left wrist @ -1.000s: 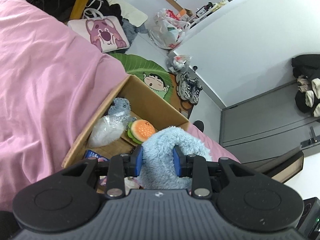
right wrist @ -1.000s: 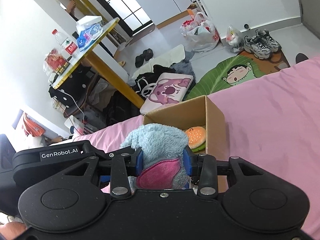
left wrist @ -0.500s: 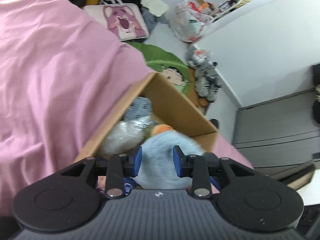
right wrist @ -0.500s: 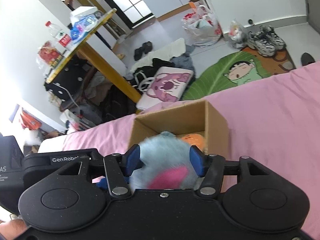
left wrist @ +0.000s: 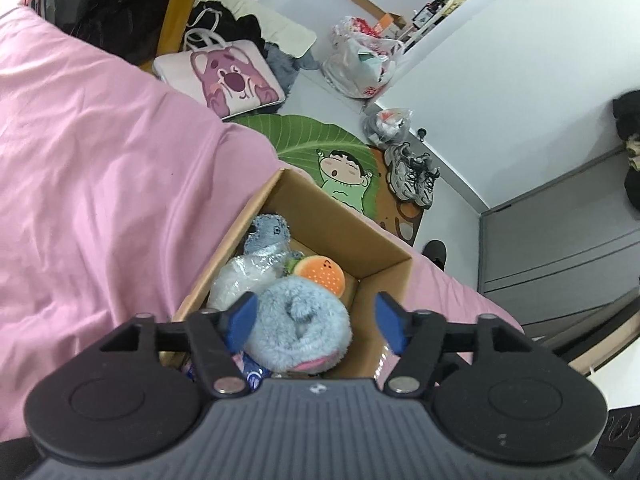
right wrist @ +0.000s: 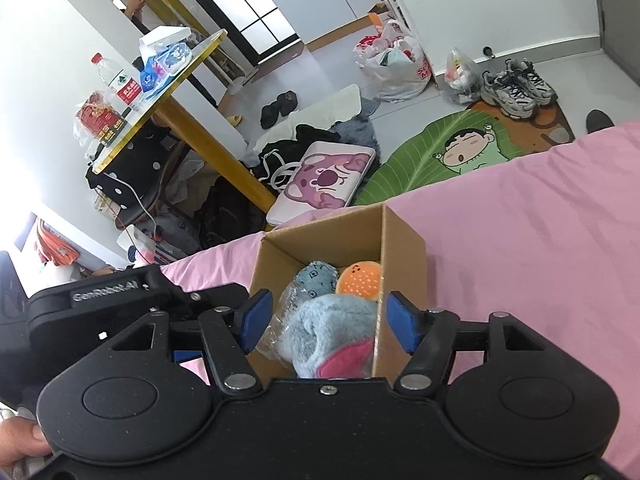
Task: Organize soft objects
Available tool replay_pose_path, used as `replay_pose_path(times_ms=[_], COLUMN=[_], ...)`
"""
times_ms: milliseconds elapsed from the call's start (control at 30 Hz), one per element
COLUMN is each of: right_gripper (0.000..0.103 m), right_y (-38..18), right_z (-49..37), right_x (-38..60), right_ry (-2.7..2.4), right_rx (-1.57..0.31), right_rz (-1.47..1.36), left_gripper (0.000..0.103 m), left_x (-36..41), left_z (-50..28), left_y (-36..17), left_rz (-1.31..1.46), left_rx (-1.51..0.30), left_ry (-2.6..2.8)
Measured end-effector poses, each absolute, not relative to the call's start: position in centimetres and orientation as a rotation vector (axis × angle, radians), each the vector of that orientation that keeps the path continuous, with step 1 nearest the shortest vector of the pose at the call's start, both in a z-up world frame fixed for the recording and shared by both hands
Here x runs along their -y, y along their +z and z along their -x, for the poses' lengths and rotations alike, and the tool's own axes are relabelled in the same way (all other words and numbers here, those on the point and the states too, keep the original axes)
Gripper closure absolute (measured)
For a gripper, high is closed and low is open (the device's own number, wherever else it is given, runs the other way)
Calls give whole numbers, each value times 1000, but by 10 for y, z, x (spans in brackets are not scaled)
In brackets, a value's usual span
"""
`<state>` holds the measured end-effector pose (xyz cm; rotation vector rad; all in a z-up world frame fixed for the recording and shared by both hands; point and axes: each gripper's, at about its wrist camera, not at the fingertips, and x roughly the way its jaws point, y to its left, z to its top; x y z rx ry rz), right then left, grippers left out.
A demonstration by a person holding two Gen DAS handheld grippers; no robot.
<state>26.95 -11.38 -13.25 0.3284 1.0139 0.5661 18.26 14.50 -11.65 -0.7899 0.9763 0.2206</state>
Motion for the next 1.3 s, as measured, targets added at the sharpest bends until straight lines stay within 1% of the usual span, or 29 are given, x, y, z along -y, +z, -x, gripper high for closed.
replay_pose_path(times_ms=[167, 267, 400, 467, 500, 633, 733, 867, 1300], right_gripper=[35, 31, 22, 20, 18, 6, 0, 0, 0], right_y=[-121, -114, -108, -106, -105, -99, -94, -86, -60], right_z=[-257, -251, -240, -233, -230, -215, -203, -188, -138], right_x=[126, 137, 154, 164, 168, 186, 198, 212, 238], right_ry=[569, 559, 531, 520, 515, 486, 462, 450, 434], right_rx=[-1002, -993, -977, -969, -965, -941, -920, -895, -816], right_rz=[-304, -295, -284, -276, -273, -253, -235, -218, -177], left_gripper=[22, 19, 16, 14, 11, 9, 5, 1, 1], left_x=[-134, -128, -118, -112, -108, -94, -82, -69, -38], left_z=[-170, -161, -150, -146, -143, -129, -117, -99, -43], left_y=[-100, -92, -82, -79, -77, -70, -64, -56, -31], left_rz=[749, 723, 685, 666, 655, 606, 559, 511, 338], left_rx=[-967, -967, -968, -970, -971, -951, -926, -903, -850], left_ry=[211, 214, 196, 184, 181, 161, 136, 120, 111])
